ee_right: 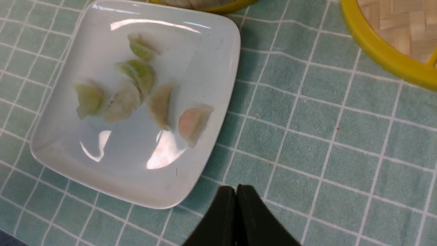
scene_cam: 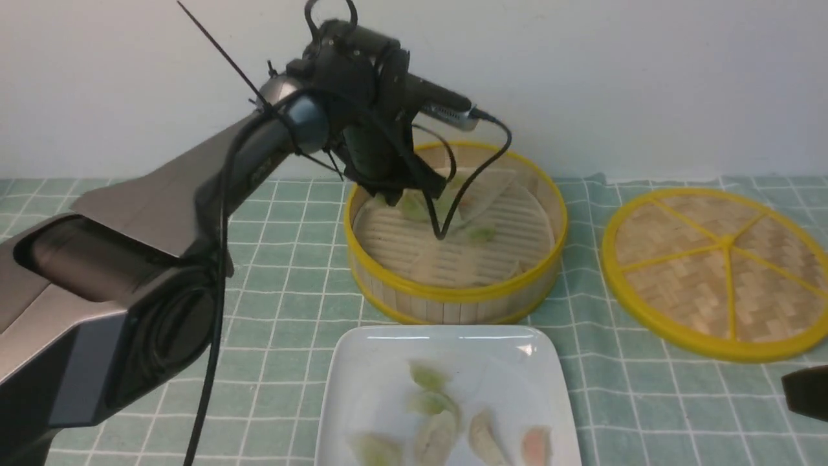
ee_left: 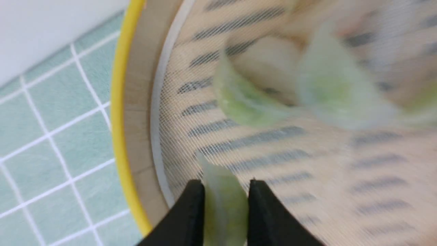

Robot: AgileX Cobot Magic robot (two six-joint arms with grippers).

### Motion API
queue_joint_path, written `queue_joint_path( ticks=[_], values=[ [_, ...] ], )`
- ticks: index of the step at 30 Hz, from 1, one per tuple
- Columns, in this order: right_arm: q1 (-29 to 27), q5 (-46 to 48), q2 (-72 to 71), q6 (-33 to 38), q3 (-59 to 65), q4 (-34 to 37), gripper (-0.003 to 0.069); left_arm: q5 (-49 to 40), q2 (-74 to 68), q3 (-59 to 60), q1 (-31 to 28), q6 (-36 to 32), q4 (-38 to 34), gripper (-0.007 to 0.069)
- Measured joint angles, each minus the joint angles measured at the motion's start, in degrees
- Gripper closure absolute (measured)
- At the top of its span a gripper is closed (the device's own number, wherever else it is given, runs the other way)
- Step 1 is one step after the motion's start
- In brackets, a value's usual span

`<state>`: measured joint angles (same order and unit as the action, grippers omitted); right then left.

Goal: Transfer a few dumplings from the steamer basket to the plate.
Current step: Use the left arm to grab a dumpling from the steamer, then use the left arm to put the dumpling into the plate

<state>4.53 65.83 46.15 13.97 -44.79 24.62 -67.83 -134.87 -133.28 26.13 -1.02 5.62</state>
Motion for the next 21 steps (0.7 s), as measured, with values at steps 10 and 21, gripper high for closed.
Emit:
queue_joint_path(
  ticks=[10, 21],
  values=[
    [0.0, 0.3, 0.0, 0.0, 0.0, -0.1, 0.0673, -2.7, 19.6, 13.1, 1.0, -4.5, -15.8, 0.049],
    [0.0, 0.5, 0.0, 0.2, 0.0, -0.5, 0.0673, -0.1, 27.2, 51.6, 4.7, -4.5, -19.6, 0.049]
  ],
)
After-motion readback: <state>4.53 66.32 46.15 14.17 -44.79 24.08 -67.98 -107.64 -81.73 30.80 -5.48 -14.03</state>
